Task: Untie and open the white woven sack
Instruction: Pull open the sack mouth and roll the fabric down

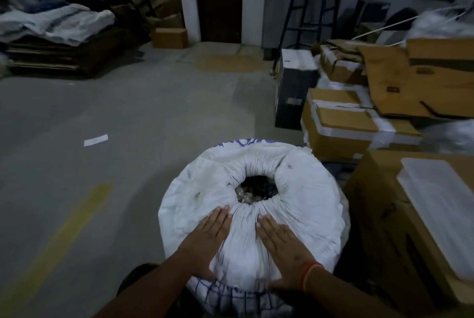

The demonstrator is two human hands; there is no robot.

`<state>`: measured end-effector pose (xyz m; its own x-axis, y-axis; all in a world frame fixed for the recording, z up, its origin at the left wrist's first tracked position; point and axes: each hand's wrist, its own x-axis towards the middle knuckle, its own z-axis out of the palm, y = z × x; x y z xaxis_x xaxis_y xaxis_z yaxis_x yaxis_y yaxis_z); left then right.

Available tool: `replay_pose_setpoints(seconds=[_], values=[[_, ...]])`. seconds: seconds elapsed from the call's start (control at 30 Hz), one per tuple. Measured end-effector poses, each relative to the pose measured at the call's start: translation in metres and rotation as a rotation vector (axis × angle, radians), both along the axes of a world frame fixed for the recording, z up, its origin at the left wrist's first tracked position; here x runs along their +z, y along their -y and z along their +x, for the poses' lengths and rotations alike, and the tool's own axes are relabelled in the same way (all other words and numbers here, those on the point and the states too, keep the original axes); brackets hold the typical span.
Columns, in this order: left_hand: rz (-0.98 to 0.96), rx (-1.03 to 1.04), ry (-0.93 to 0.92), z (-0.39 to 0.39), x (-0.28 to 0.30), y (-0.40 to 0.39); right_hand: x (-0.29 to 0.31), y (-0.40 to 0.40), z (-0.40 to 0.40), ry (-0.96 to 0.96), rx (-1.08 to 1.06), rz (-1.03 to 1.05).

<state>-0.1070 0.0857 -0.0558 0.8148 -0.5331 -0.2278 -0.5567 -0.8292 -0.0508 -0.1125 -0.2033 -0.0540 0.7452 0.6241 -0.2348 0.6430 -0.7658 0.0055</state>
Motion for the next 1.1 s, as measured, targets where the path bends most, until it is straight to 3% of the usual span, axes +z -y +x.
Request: replay_pose_setpoints(seconds=[0.13, 0.2, 0.33, 0.43, 0.5, 0.6, 0.7, 1.1], values=[[0.042, 0.025, -0.009, -0.004, -0.002, 0.002, 0.000, -0.009, -0.008, 0.029, 0.017, -0.110], [-0.046, 0.003, 0.092, -0.006, 0.005, 0.005, 0.004, -0.014, -0.013, 0.101, 0.002, -0.065], [-0.037, -0.123, 0.238, -0.005, 0.020, 0.014, 0.008, -0.023, -0.013, 0.231, 0.056, -0.007], [-0.055, -0.161, 0.332, -0.004, 0.020, 0.006, 0.020, -0.019, -0.008, 0.186, -0.080, 0.048], [-0.005, -0.155, 0.215, -0.009, 0.022, -0.002, 0.024, -0.010, -0.008, 0.165, -0.107, 0.012], [0.114, -0.106, 0.050, -0.021, 0.026, -0.009, 0.018, 0.002, -0.016, -0.080, -0.043, -0.061], [0.150, -0.049, -0.097, -0.031, 0.031, -0.015, 0.019, 0.005, -0.025, -0.174, -0.006, -0.094], [0.114, -0.005, -0.223, -0.046, 0.022, -0.009, 0.015, 0.008, -0.042, -0.240, -0.049, -0.079]])
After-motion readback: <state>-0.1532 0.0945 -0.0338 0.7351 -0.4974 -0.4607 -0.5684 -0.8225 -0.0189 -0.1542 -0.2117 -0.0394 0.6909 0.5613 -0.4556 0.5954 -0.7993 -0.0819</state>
